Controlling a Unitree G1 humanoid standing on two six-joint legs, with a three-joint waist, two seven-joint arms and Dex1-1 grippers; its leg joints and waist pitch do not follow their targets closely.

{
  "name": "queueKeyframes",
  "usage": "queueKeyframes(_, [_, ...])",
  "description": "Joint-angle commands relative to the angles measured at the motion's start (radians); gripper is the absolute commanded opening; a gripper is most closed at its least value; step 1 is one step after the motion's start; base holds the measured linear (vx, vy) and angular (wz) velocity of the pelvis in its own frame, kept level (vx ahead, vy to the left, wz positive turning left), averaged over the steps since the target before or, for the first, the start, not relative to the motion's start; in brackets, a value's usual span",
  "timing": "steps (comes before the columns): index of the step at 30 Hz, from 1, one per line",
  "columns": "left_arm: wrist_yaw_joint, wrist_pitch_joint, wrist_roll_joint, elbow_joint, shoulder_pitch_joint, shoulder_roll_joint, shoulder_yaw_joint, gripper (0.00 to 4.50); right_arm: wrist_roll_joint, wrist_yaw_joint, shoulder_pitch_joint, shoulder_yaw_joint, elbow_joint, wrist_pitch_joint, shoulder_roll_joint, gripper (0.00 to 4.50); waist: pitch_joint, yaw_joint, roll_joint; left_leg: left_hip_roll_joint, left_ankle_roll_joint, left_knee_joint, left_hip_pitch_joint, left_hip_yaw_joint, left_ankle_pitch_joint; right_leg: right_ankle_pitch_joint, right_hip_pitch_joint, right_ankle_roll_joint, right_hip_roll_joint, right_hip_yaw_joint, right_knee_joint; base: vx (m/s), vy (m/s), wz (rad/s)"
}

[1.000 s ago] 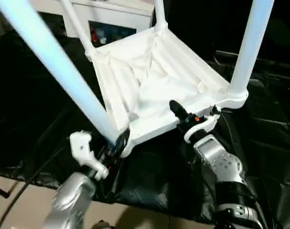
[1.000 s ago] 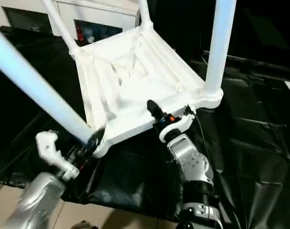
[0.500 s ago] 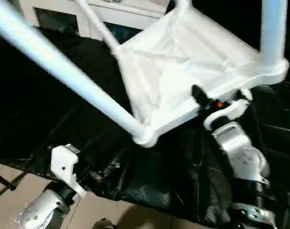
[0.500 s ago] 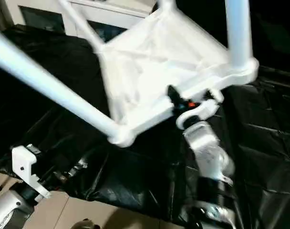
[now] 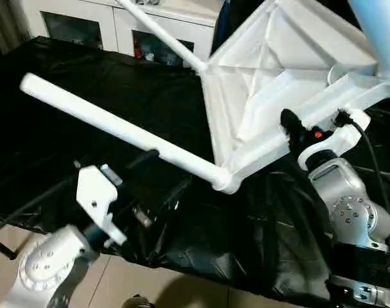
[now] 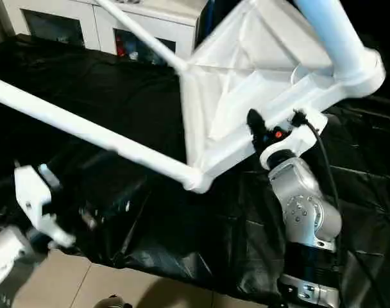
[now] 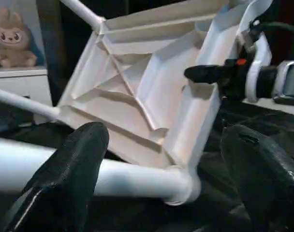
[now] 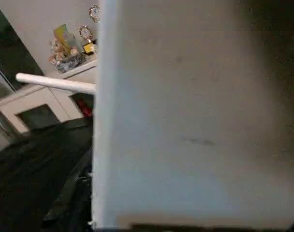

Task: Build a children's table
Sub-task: Flip table

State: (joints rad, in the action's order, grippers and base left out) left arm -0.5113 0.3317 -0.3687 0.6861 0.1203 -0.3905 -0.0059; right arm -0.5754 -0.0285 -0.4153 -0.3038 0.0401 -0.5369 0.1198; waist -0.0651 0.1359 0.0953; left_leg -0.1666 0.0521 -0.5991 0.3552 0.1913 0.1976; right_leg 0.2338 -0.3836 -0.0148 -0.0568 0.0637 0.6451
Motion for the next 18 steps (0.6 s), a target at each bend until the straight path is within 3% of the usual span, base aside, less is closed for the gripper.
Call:
queueKeyframes(1, [0.008, 0.023, 0.013, 0.02, -0.03, -0.015, 0.002, 4.22, 0.063, 0.014, -0.008, 0.029, 0.073, 0.006, 0.038, 1.99, 0.054, -0.007, 0.003, -0.059, 0.054, 0.073, -0.012, -0.028, 0.114, 0.139, 0.03, -0.028, -0.082, -0.064, -0.08, 0.0, 0.0, 0.0])
queueKeyframes(5, [0.005, 0.028, 0.078, 0.003, -0.091, -0.05, -0.015, 4.22, 0.134, 0.039, -0.003, 0.09, 0.093, -0.007, 0.061, 1.99, 0.055, -0.009, 0.004, -0.06, 0.06, 0.074, -0.012, -0.03, 0.109, 0.127, 0.031, -0.019, -0.08, -0.063, -0.079, 0.0, 0.0, 0.0])
queueKeyframes(6, [-0.013, 0.02, 0.115, -0.009, -0.118, -0.074, -0.032, 4.22, 0.159, 0.054, -0.005, 0.111, 0.099, -0.016, 0.063, 1.99, 0.056, -0.01, 0.01, -0.059, 0.062, 0.073, -0.011, -0.03, 0.102, 0.124, 0.032, -0.013, -0.08, -0.064, -0.078, 0.0, 0.0, 0.0])
queueKeyframes(9, [-0.024, 0.016, 0.147, -0.022, -0.147, -0.094, -0.049, 4.22, 0.179, 0.071, -0.008, 0.127, 0.107, -0.032, 0.063, 1.99, 0.058, -0.012, 0.009, -0.061, 0.076, 0.074, -0.017, -0.031, 0.108, 0.104, 0.028, -0.02, -0.08, -0.062, -0.073, 0.0, 0.0, 0.0])
queueKeyframes(10, [-0.034, 0.006, 0.18, -0.042, -0.186, -0.112, -0.065, 4.22, 0.207, 0.097, -0.01, 0.148, 0.116, -0.052, 0.062, 1.99, 0.058, -0.01, 0.01, -0.06, 0.081, 0.074, -0.021, -0.03, 0.109, 0.095, 0.024, -0.016, -0.078, -0.062, -0.073, 0.0, 0.0, 0.0])
queueKeyframes(13, [-0.042, -0.018, 0.228, -0.081, -0.28, -0.137, -0.094, 4.22, 0.266, 0.154, -0.009, 0.198, 0.132, -0.09, 0.06, 1.98, 0.059, -0.009, 0.014, -0.06, 0.096, 0.076, -0.019, -0.032, 0.121, 0.089, 0.027, -0.018, -0.08, -0.062, -0.07, 0.0, 0.0, 0.0])
queueKeyframes(14, [-0.046, -0.031, 0.25, -0.096, -0.34, -0.148, -0.11, 4.22, 0.301, 0.183, -0.006, 0.227, 0.144, -0.107, 0.057, 1.98, 0.058, -0.006, 0.023, -0.059, 0.103, 0.076, -0.023, -0.031, 0.129, 0.103, 0.024, -0.012, -0.078, -0.062, -0.073, 0.0, 0.0, 0.0])
queueKeyframes(16, [-0.048, -0.053, 0.278, -0.106, -0.428, -0.153, -0.121, 4.22, 0.333, 0.203, 0.003, 0.266, 0.161, -0.118, 0.047, 1.98, 0.059, -0.001, 0.017, -0.059, 0.111, 0.075, -0.028, -0.03, 0.135, 0.105, 0.019, -0.009, -0.079, -0.063, -0.073, 0.0, 0.0, 0.0])
queueKeyframes(18, [-0.049, -0.058, 0.278, -0.106, -0.455, -0.148, -0.121, 4.22, 0.339, 0.204, 0.004, 0.277, 0.163, -0.12, 0.045, 1.98, 0.059, -0.002, 0.022, -0.062, 0.132, 0.078, -0.022, -0.035, 0.146, 0.097, 0.026, -0.016, -0.085, -0.061, -0.069, 0.0, 0.0, 0.0])
